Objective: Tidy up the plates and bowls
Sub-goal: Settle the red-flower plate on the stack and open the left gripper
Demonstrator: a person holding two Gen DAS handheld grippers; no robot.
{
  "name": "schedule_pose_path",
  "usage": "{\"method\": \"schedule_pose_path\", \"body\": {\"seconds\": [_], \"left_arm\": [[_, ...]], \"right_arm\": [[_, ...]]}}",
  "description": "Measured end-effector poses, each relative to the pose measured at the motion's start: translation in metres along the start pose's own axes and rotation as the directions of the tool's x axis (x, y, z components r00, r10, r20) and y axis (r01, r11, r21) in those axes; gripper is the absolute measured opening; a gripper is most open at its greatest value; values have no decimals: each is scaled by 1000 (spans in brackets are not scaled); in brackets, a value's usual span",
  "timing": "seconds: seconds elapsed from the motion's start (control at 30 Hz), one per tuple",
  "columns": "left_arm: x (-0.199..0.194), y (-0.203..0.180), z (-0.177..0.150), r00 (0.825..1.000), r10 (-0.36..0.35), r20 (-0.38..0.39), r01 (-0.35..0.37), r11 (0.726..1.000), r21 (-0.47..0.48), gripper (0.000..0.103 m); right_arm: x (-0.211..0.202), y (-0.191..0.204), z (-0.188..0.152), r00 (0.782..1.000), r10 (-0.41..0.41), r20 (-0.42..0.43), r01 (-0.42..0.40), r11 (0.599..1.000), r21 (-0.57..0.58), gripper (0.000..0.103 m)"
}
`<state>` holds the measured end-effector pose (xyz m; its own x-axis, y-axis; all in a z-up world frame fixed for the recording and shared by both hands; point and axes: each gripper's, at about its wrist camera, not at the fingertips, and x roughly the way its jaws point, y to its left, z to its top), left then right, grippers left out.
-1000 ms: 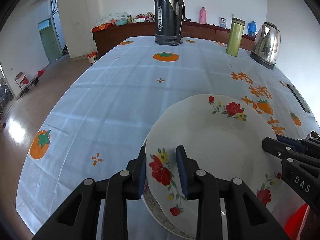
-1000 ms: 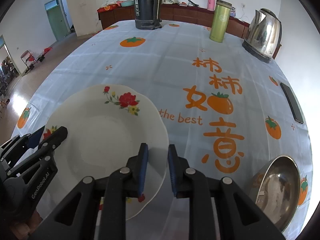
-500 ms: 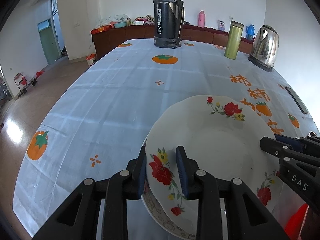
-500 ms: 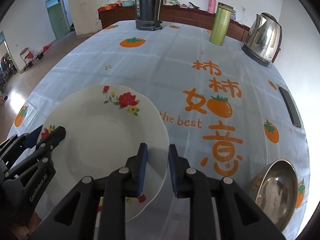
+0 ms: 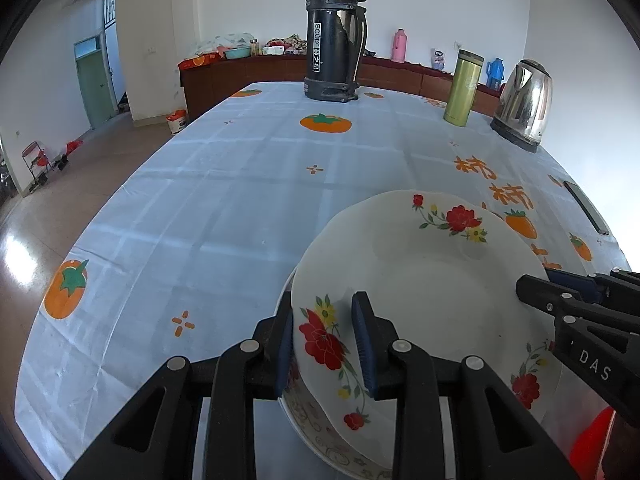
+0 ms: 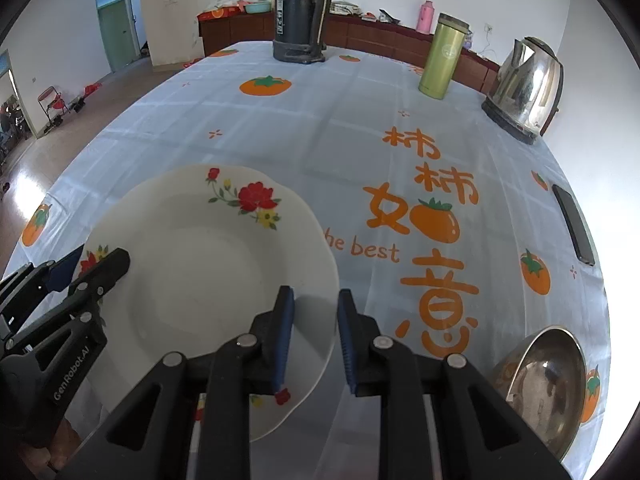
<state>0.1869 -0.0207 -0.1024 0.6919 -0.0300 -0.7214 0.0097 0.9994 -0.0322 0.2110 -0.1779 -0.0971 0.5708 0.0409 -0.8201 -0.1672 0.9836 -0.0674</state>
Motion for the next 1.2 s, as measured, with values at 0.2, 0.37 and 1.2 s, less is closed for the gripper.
{"method": "schedule_pose_path", "body": {"seconds": [0.2, 0.37, 1.2], "left_arm": [[0, 2, 0, 1000, -11, -2, 11, 1000, -9, 31], [1, 1, 1, 1000, -16, -1, 16, 1000, -10, 31], [-3, 12, -3, 995, -104, -3, 103, 992, -72, 34]], "right_arm": [[0, 2, 0, 1000, -16, 4, 16, 1000, -13, 23], [0, 2, -1, 1000, -22, 6, 22, 1000, -18, 23], [5, 7, -2, 1000, -21, 8, 21, 999, -41, 26]]}}
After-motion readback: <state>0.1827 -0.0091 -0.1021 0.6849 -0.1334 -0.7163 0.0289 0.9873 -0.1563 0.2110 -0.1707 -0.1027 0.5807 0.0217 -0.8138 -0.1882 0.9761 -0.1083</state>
